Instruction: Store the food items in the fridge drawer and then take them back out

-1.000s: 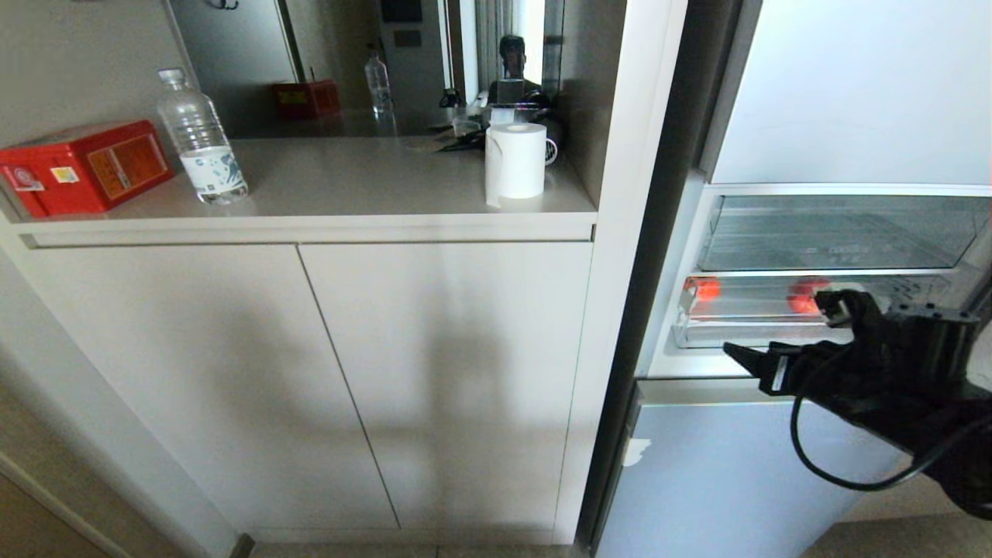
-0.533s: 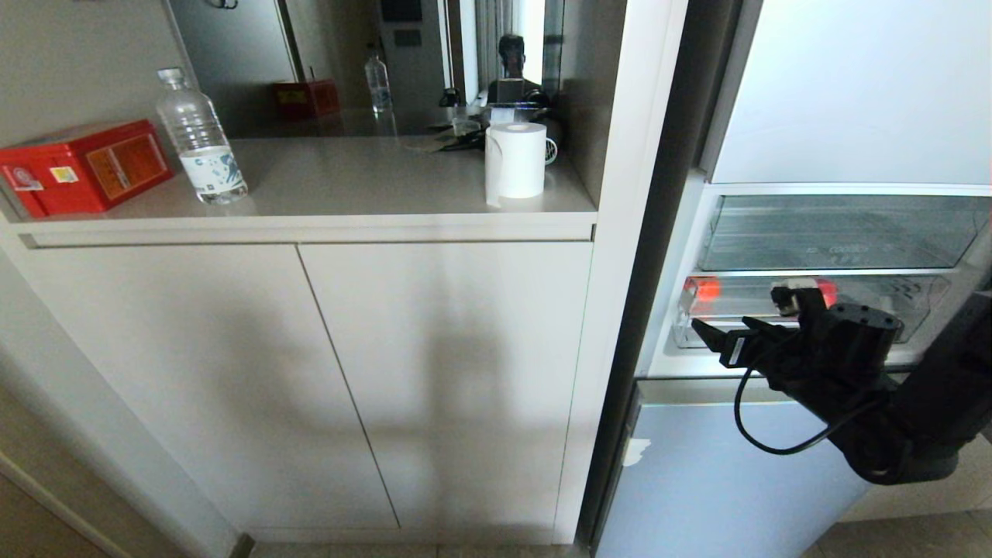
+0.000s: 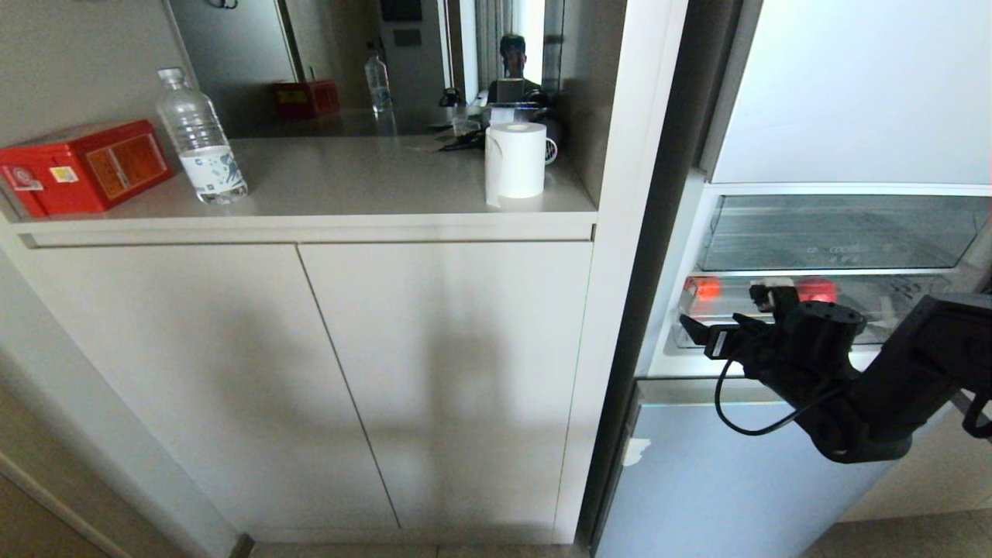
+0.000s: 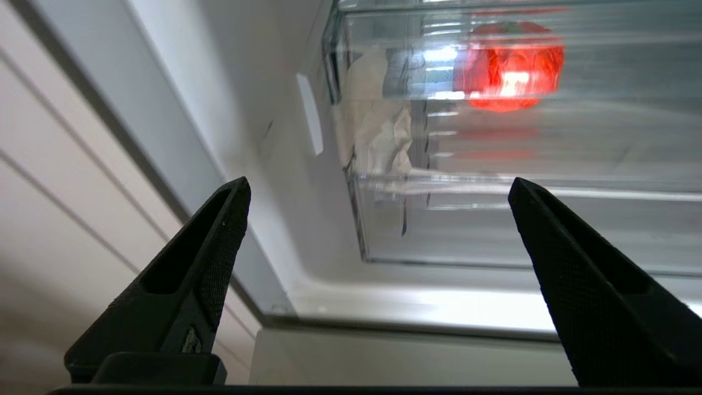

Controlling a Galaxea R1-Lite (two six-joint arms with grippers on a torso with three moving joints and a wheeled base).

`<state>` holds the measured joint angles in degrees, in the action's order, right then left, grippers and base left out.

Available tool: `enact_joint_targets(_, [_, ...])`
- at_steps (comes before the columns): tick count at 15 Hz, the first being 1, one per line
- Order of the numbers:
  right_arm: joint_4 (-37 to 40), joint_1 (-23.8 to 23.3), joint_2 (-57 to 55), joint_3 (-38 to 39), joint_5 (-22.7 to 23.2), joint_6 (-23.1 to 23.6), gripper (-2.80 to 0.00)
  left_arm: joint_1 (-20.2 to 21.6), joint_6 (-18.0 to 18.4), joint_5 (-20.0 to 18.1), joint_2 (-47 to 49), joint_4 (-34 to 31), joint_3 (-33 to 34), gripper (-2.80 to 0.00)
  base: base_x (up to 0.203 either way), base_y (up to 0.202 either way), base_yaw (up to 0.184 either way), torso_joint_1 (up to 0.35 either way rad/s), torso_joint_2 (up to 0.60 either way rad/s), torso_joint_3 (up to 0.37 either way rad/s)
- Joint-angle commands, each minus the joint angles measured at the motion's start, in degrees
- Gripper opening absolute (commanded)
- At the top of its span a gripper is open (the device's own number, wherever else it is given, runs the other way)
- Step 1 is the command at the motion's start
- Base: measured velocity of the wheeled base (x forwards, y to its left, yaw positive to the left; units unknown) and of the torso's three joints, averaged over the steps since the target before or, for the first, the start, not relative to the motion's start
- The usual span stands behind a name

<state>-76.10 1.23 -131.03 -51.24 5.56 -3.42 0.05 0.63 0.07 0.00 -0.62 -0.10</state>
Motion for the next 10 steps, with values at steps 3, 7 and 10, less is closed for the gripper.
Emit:
enact_joint_targets(3, [1.26, 0.0, -2.28, -4.71, -0.54, -0.47, 0.0, 0.04, -0.02, 0.01, 0.09, 0.01, 0.01, -2.8, 0.0, 0.0, 0.0, 0.0, 0.0, 0.0])
enact_joint_targets(7, [3.79, -0.17, -2.48, -8.89, -1.34, -0.51, 0.0, 0.04, 0.01, 0.01, 0.09, 0.01, 0.01, -2.8, 0.0, 0.0, 0.0, 0.0, 0.0, 0.0])
enact_joint_targets(10, [4.29, -0.09, -2.92, -9.49, -1.34, -1.05, 0.0, 0.04, 0.06, 0.01, 0.09, -0.08, 0.01, -2.8, 0.0, 0.0, 0.0, 0.0, 0.0, 0.0])
